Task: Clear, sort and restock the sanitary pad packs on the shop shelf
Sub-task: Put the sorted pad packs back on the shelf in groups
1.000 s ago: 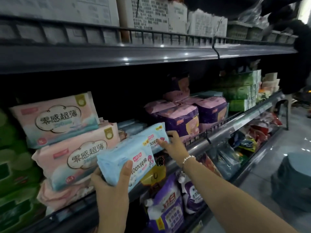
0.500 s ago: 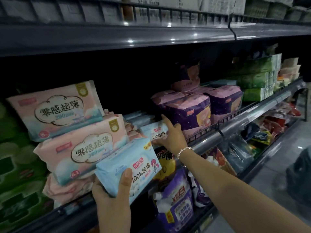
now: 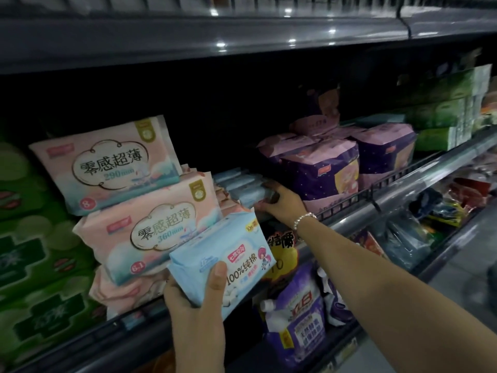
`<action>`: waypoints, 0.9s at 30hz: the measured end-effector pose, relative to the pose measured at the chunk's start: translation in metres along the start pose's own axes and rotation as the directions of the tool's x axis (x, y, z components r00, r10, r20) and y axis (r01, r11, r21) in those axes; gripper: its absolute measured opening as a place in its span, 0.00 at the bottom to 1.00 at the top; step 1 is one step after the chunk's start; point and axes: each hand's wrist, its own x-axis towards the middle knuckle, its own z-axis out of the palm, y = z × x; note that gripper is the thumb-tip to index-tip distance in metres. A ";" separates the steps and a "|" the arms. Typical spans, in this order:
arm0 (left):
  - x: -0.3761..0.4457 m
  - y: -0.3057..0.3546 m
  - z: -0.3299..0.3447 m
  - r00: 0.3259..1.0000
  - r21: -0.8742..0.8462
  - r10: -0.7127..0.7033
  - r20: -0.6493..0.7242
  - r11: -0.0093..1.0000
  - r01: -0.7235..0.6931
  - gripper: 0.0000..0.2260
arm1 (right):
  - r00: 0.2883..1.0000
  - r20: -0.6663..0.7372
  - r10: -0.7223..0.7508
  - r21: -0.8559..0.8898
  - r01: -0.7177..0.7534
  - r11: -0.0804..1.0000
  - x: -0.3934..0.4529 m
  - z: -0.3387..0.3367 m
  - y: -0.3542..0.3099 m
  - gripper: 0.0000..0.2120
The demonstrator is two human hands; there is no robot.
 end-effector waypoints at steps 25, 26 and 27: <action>0.095 0.037 0.124 0.801 0.680 0.050 0.597 0.498 -0.538 0.43 | 0.966 -0.251 0.069 0.489 0.065 0.870 -0.044 -0.069 -0.018 0.06; 0.099 0.036 0.126 0.782 0.683 0.049 0.621 0.456 -0.571 0.38 | 0.959 -0.270 0.084 0.490 0.062 0.869 -0.043 -0.067 -0.016 0.08; 0.101 0.034 0.127 0.774 0.686 0.043 0.632 0.434 -0.585 0.33 | 0.951 -0.292 0.102 0.493 0.058 0.868 -0.041 -0.065 -0.013 0.10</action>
